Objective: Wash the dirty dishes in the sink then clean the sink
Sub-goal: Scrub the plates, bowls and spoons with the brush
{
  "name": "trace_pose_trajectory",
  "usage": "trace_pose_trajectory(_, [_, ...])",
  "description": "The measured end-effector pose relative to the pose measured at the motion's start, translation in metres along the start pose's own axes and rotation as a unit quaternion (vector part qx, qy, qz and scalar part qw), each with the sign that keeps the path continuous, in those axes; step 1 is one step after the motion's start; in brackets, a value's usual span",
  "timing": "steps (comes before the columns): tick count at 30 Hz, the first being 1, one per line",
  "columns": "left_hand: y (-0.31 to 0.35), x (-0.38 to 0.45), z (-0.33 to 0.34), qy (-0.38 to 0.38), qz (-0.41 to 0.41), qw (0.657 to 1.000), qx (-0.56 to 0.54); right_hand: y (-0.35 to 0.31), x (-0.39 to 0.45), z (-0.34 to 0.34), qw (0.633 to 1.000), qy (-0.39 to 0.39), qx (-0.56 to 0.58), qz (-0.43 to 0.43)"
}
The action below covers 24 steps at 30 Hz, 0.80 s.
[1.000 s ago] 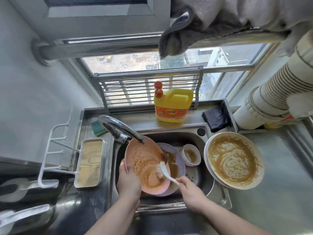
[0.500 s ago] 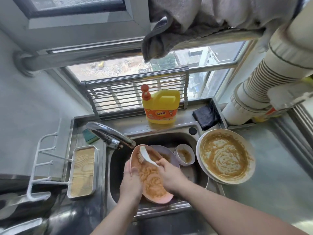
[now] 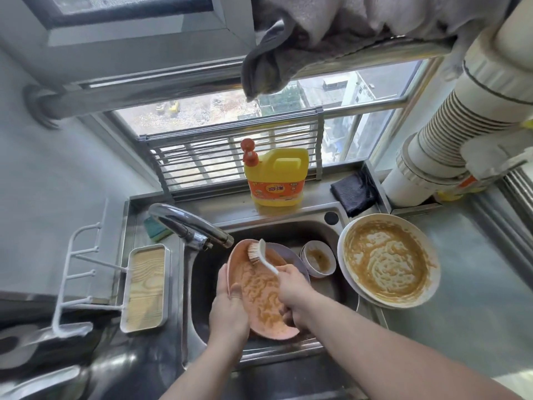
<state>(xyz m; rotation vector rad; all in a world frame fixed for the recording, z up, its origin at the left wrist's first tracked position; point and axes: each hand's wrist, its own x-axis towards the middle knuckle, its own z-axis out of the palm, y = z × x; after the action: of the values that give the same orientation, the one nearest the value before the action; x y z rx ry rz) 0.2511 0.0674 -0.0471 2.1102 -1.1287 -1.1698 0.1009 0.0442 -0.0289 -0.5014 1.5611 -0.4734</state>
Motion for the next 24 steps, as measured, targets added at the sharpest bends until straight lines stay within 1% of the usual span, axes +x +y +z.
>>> trace_pose_trajectory(1, [0.001,0.004,-0.003,0.003,-0.008,1.0,-0.014,0.004,-0.006,0.009,0.999,-0.026,-0.022,-0.014])
trace_pose_trajectory(3, [0.004,0.02,-0.011,0.022,-0.047,0.994,-0.1,0.014,-0.025,0.025,0.994,-0.074,-0.067,-0.041])
trace_pose_trajectory(5, [0.007,0.037,-0.024,0.037,-0.096,0.98,-0.173,0.031,-0.042,0.018,0.98,-0.094,-0.141,-0.103])
trace_pose_trajectory(6, [0.008,0.041,-0.029,0.031,-0.1,0.979,-0.177,0.038,-0.049,0.01,0.971,-0.097,-0.172,-0.133])
trace_pose_trajectory(7, [0.008,0.042,-0.032,0.021,-0.093,0.98,-0.176,0.042,-0.053,0.002,0.967,-0.102,-0.182,-0.143])
trace_pose_trajectory(9, [0.009,0.036,-0.032,-0.003,-0.053,0.987,-0.15,0.035,-0.059,0.001,0.975,-0.112,-0.147,-0.124])
trace_pose_trajectory(11, [0.008,0.025,-0.023,-0.016,-0.012,0.993,-0.114,0.017,-0.048,0.01,0.989,-0.09,-0.064,-0.103])
trace_pose_trajectory(14, [0.01,0.014,-0.01,-0.018,-0.001,0.994,-0.106,-0.003,-0.021,0.013,0.996,-0.04,-0.03,-0.076])
trace_pose_trajectory(15, [0.011,0.013,-0.007,-0.016,-0.011,0.994,-0.111,-0.006,-0.016,0.012,0.998,-0.036,-0.024,-0.056])
trace_pose_trajectory(16, [0.012,0.015,-0.007,-0.015,-0.027,0.992,-0.121,-0.005,-0.016,0.014,0.997,-0.055,-0.03,-0.041])
trace_pose_trajectory(18, [0.013,0.025,-0.011,0.0,-0.062,0.985,-0.163,0.004,-0.029,0.019,0.992,-0.102,-0.073,-0.03])
trace_pose_trajectory(20, [0.015,0.038,-0.019,0.036,-0.091,0.975,-0.201,0.021,-0.047,0.011,0.98,-0.131,-0.138,-0.058])
trace_pose_trajectory(22, [0.015,0.048,-0.026,0.066,-0.111,0.968,-0.215,0.041,-0.057,-0.015,0.955,-0.126,-0.245,-0.113])
trace_pose_trajectory(24, [0.012,0.052,-0.027,0.067,-0.138,0.959,-0.239,0.057,-0.059,-0.049,0.923,-0.106,-0.349,-0.124])
